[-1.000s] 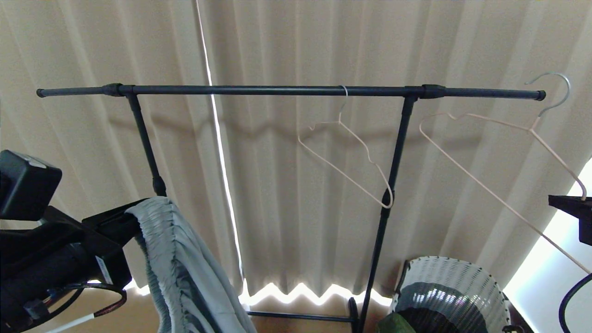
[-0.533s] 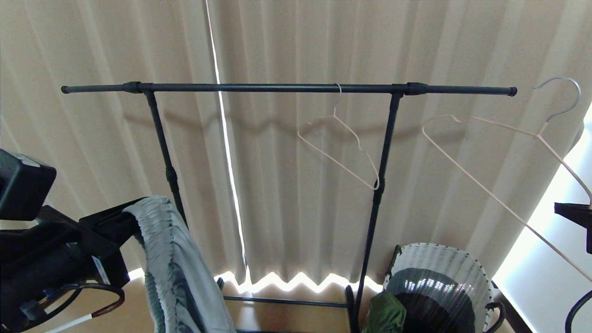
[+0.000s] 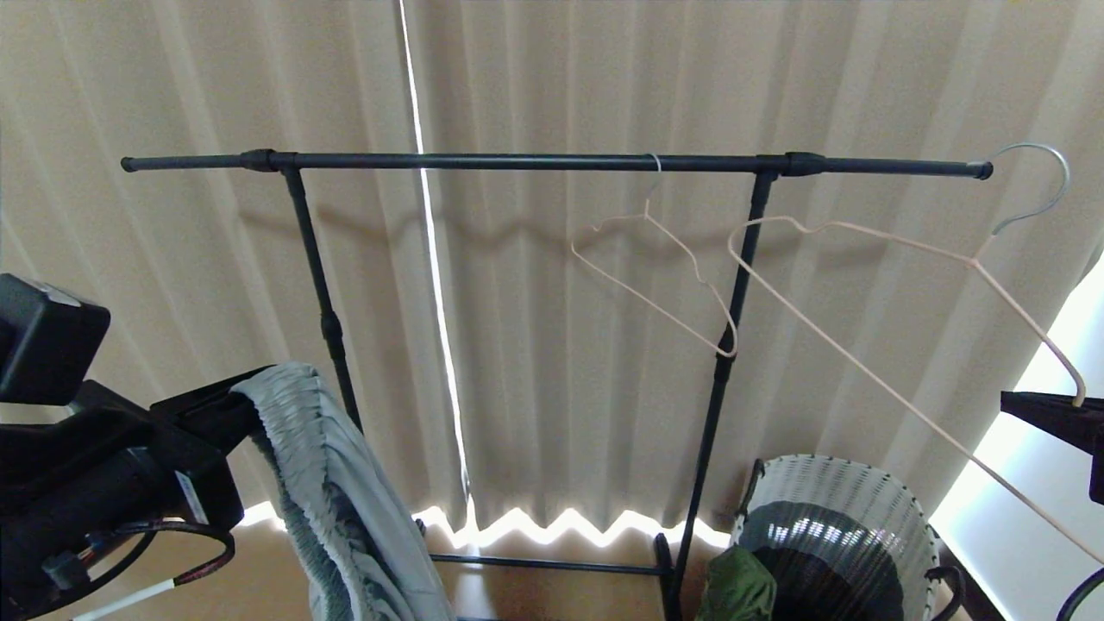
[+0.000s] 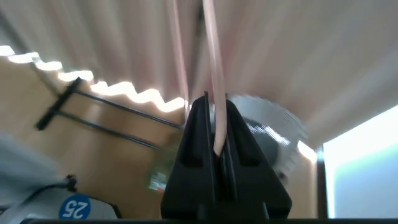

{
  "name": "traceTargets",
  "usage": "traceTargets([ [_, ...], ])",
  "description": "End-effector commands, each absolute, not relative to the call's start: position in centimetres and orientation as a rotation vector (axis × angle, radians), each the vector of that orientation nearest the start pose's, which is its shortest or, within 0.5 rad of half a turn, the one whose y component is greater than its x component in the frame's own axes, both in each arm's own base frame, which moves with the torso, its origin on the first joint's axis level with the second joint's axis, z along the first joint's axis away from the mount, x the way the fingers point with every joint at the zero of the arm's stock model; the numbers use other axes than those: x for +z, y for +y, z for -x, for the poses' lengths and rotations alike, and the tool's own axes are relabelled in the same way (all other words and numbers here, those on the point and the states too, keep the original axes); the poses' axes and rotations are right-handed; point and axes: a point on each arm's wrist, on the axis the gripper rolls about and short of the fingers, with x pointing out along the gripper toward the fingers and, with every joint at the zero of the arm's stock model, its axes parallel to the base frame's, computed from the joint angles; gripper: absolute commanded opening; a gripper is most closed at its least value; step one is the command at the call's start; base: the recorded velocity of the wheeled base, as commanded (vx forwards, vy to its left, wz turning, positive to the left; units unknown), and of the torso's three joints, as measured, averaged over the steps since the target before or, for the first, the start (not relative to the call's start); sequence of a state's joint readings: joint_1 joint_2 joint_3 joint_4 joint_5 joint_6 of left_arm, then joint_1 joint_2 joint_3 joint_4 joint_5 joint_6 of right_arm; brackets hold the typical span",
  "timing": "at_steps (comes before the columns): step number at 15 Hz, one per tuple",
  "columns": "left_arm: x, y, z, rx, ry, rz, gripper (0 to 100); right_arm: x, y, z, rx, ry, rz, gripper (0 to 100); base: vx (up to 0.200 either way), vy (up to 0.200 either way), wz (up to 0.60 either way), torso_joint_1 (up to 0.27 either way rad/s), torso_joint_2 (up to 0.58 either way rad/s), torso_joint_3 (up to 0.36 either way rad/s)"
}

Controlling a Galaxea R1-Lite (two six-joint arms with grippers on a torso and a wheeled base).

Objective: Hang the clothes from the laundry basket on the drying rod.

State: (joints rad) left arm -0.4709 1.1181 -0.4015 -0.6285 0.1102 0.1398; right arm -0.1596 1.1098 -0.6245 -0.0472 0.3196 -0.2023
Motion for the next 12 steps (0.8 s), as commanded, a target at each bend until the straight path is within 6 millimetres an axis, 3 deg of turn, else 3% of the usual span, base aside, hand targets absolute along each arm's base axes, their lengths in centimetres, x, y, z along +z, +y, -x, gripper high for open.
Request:
traceTargets([
  [1,20.3,-6.7,-13.7,-0.366,0.060,-0.164,0,21.2,-1.2,-14.6,0.229,0.398,0.105,0,0.000,0.200,0.00,-0.002,0.00,0.002],
  [6,20.0,-6.7,-13.7,-0.367,0.073,-0.172,0,21.1,-0.5,-14.4,0.276,0.398,0.113,0,0.000,0.200,0.00,0.001,0.01,0.003],
  [12,18.8,-6.6,-13.5,-0.367,0.115,-0.188,0,20.5,-0.1,-13.8,0.295,0.406,0.115,0,0.000,0.000,0.00,0.000,0.00,0.000],
])
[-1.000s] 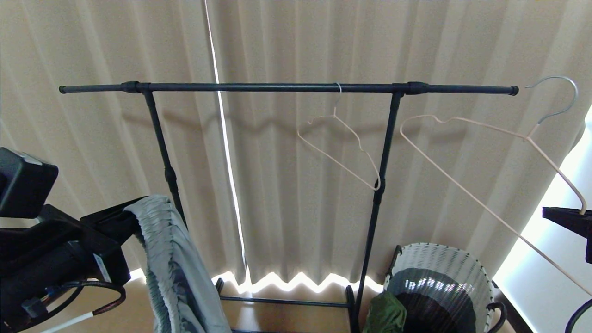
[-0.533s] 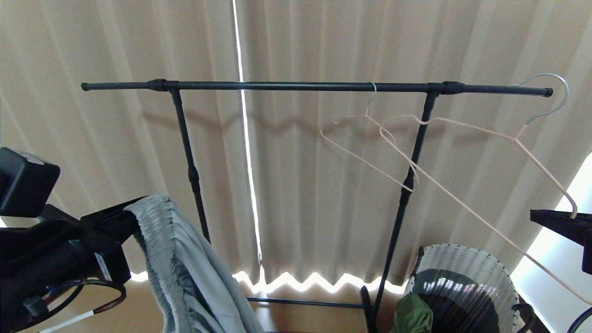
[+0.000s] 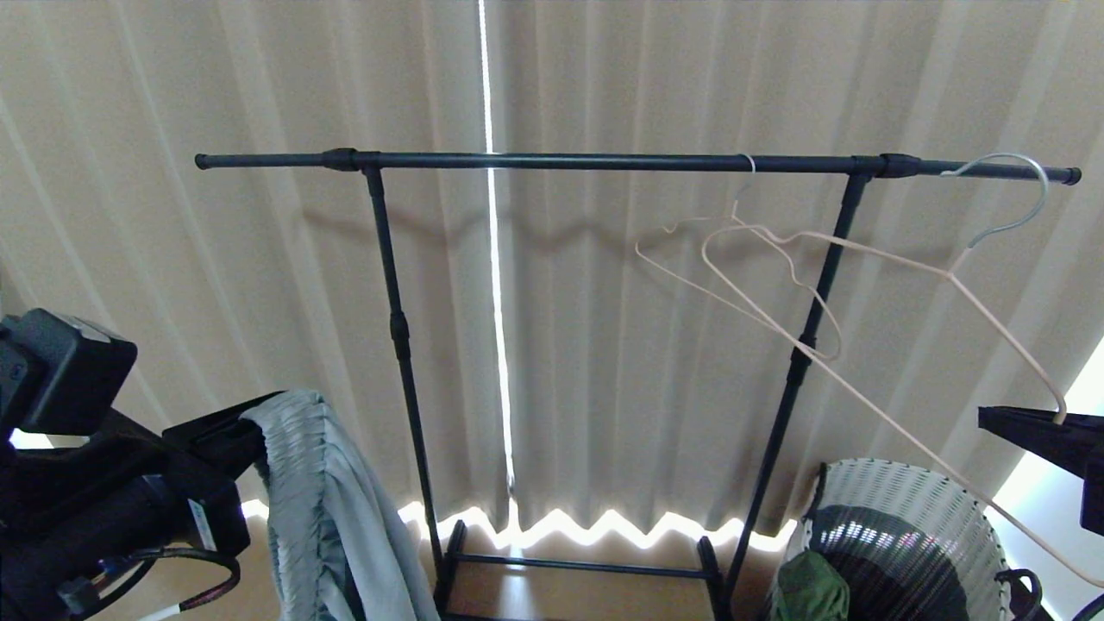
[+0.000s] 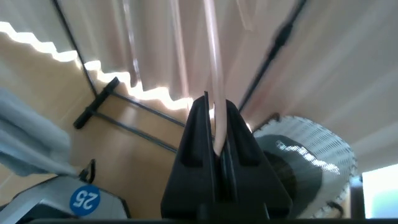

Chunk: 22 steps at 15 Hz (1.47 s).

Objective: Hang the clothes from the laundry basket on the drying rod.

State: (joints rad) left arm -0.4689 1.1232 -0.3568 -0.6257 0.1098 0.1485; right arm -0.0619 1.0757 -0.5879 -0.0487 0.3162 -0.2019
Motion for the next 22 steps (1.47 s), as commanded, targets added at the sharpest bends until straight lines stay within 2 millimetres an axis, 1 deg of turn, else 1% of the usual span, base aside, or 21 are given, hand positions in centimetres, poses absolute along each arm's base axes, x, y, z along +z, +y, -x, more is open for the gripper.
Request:
traceTargets([
  [1,17.9,-6.5,-13.6,-0.369,0.145,-0.247,0,20.2,-0.1,-13.9,0.296,0.419,0.112,0,0.000,0.000,0.00,0.000,0.00,0.000],
  [2,17.7,-6.5,-13.7,-0.363,0.150,-0.268,0,20.1,-0.1,-14.0,0.298,0.425,0.113,0,0.000,0.000,0.00,0.000,0.00,0.000],
  [4,18.8,-6.5,-14.1,-0.354,0.121,-0.261,0,20.0,0.1,-14.0,0.314,0.432,0.115,0,0.000,0.000,0.00,0.000,0.00,0.000],
  [5,19.1,-6.7,-14.4,-0.353,0.113,-0.255,0,19.6,0.2,-13.8,0.325,0.442,0.116,0,0.000,0.000,0.00,0.000,0.00,0.000],
  [7,18.9,-6.8,-14.7,-0.346,0.145,-0.255,0,18.7,0.7,-13.6,0.361,0.472,0.120,0,0.000,0.000,0.00,0.000,0.00,0.000],
  [9,19.0,-7.0,-15.2,-0.343,0.212,-0.238,0,18.3,1.5,-13.9,0.415,0.498,0.134,0,0.000,0.000,0.00,0.000,0.00,0.000],
  [10,19.5,-7.1,-15.5,-0.343,0.245,-0.227,0,18.3,1.8,-13.9,0.439,0.497,0.137,0,0.000,0.000,0.00,0.000,0.00,0.000],
  [13,21.9,-7.8,-16.9,-0.337,0.359,-0.190,0,18.2,2.9,-13.9,0.512,0.498,0.153,0,0.000,0.000,0.00,0.000,0.00,0.000],
  [15,23.8,-8.7,-18.9,-0.272,0.409,-0.172,0,18.5,3.8,-14.0,0.573,0.490,0.163,0,0.000,0.000,0.00,0.000,0.00,0.000],
  [16,24.2,-9.3,-20.2,-0.218,0.409,-0.164,0,18.2,4.4,-14.2,0.607,0.504,0.167,0,0.000,0.000,0.00,0.000,0.00,0.000],
  [18,24.0,-11.0,-22.7,-0.114,0.420,-0.142,0,18.2,5.4,-14.5,0.650,0.502,0.124,0,0.000,0.000,0.00,0.000,0.00,0.000],
  [21,23.8,-13.8,-24.8,-0.059,0.414,-0.111,0,18.5,7.1,-14.7,0.711,0.490,0.025,0,0.000,0.000,0.00,0.000,0.00,0.000],
  [22,23.8,-15.0,-26.0,-0.023,0.404,-0.085,0,18.5,7.7,-14.3,0.749,0.501,0.004,0,0.000,0.000,0.00,0.000,0.00,0.000],
])
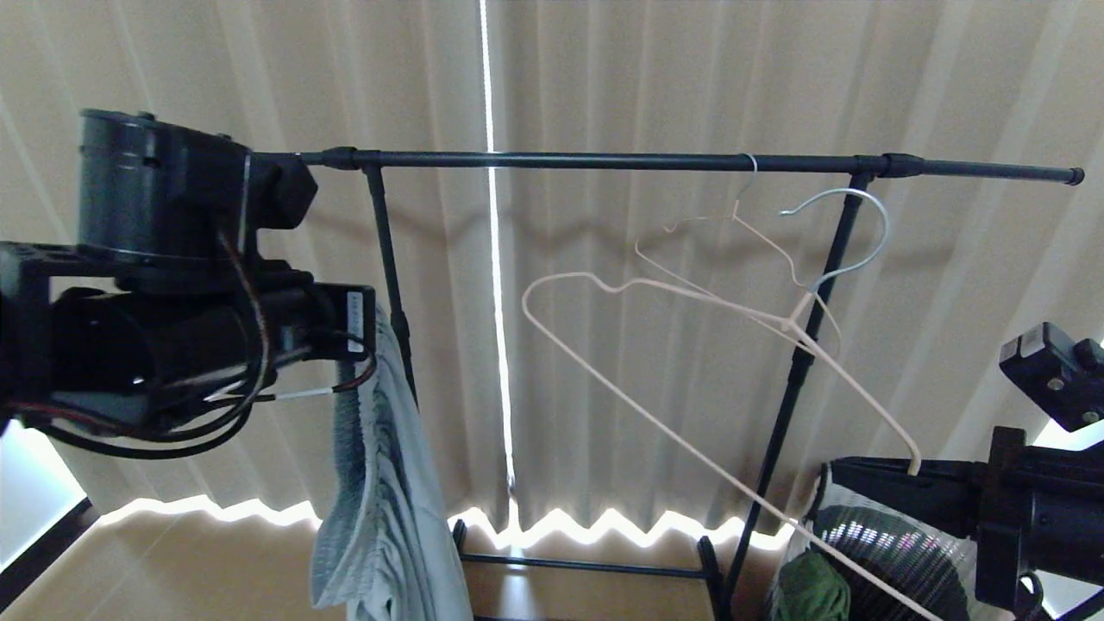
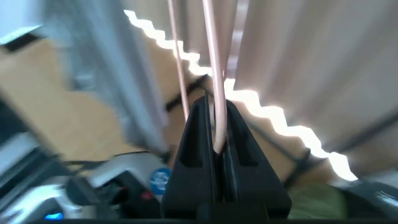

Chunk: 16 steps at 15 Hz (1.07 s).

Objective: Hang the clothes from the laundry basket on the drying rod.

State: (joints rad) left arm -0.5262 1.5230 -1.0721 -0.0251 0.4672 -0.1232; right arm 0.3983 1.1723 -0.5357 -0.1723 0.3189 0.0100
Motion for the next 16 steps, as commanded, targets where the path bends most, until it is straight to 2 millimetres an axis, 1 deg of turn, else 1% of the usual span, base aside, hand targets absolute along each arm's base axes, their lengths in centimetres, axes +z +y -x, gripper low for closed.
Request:
traceTargets([
  [1,23.6,-15.8,-27.1,0.033,0.397,-0.074,0,18.4,8.2,-14.0,0.780,0.513,-0.002,0,0.000,0.000,0.00,0.000,0.00,0.000],
  [3,23.1,-16.7,-28.8,0.105,0.383,-0.045,0,18.2,9.0,-13.6,0.820,0.538,-0.017,0,0.000,0.000,0.00,0.000,0.00,0.000],
  [6,23.3,-17.1,-29.3,0.110,0.371,-0.030,0,18.1,9.8,-13.0,0.869,0.561,-0.034,0,0.000,0.000,0.00,0.000,0.00,0.000],
  [8,23.5,-17.1,-29.3,0.108,0.366,-0.027,0,17.7,10.6,-13.2,0.898,0.591,-0.022,0,0.000,0.000,0.00,0.000,0.00,0.000],
  [12,23.8,-17.0,-29.1,0.106,0.361,-0.025,0,16.5,12.1,-15.2,0.881,0.617,-0.014,0,0.000,0.000,0.00,0.000,0.00,0.000],
  [16,23.9,-16.9,-29.0,0.107,0.363,-0.030,0,15.7,13.3,-17.3,0.770,0.643,-0.004,0,0.000,0.000,0.00,0.000,0.00,0.000],
])
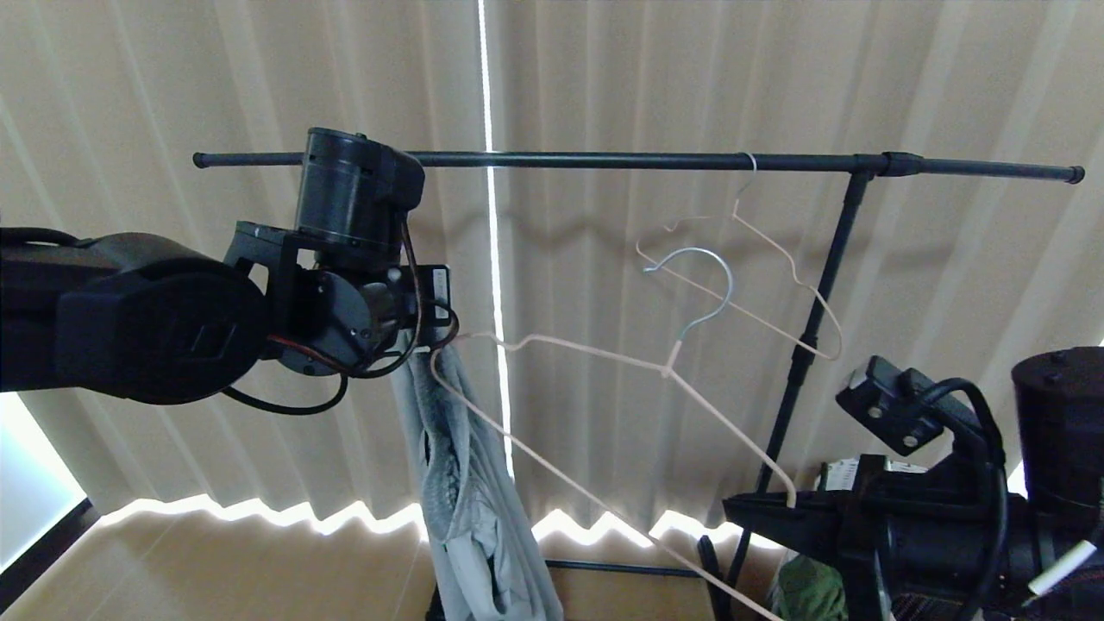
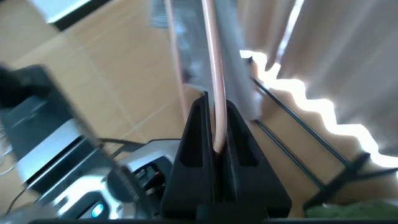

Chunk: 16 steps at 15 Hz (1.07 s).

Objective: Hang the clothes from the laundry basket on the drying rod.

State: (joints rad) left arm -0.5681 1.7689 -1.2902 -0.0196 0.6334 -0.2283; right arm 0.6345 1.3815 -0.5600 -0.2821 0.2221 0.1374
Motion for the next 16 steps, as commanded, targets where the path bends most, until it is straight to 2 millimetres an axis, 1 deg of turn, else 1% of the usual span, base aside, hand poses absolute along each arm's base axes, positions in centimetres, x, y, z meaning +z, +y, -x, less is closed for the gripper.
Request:
traceTargets([
  [1,23.9,-16.9,-28.9,0.107,0.364,-0.032,0,15.7,13.6,-17.8,0.747,0.649,-0.017,0,0.000,0.000,0.00,0.000,0.00,0.000],
  [3,23.7,-16.8,-28.9,0.116,0.372,-0.058,0,16.1,14.2,-18.7,0.716,0.645,-0.047,0,0.000,0.000,0.00,0.000,0.00,0.000],
  [5,23.4,-16.9,-28.8,0.145,0.371,-0.093,0,16.5,14.5,-19.1,0.704,0.634,-0.052,0,0.000,0.000,0.00,0.000,0.00,0.000],
  [7,23.4,-17.2,-28.7,0.138,0.371,-0.096,0,16.2,14.5,-18.7,0.716,0.643,-0.046,0,0.000,0.000,0.00,0.000,0.00,0.000],
  [10,23.4,-17.4,-28.6,0.132,0.369,-0.095,0,16.1,15.5,-17.9,0.765,0.653,-0.028,0,0.000,0.000,0.00,0.000,0.00,0.000],
  [12,23.2,-17.4,-28.6,0.133,0.375,-0.096,0,16.1,16.2,-18.4,0.772,0.653,-0.024,0,0.000,0.000,0.00,0.000,0.00,0.000],
  [15,23.0,-17.7,-28.2,0.120,0.381,-0.105,0,16.5,16.4,-18.8,0.773,0.639,-0.030,0,0.000,0.000,0.00,0.000,0.00,0.000],
  [16,22.6,-17.8,-28.0,0.114,0.392,-0.116,0,16.6,16.5,-18.9,0.773,0.634,-0.032,0,0.000,0.000,0.00,0.000,0.00,0.000],
])
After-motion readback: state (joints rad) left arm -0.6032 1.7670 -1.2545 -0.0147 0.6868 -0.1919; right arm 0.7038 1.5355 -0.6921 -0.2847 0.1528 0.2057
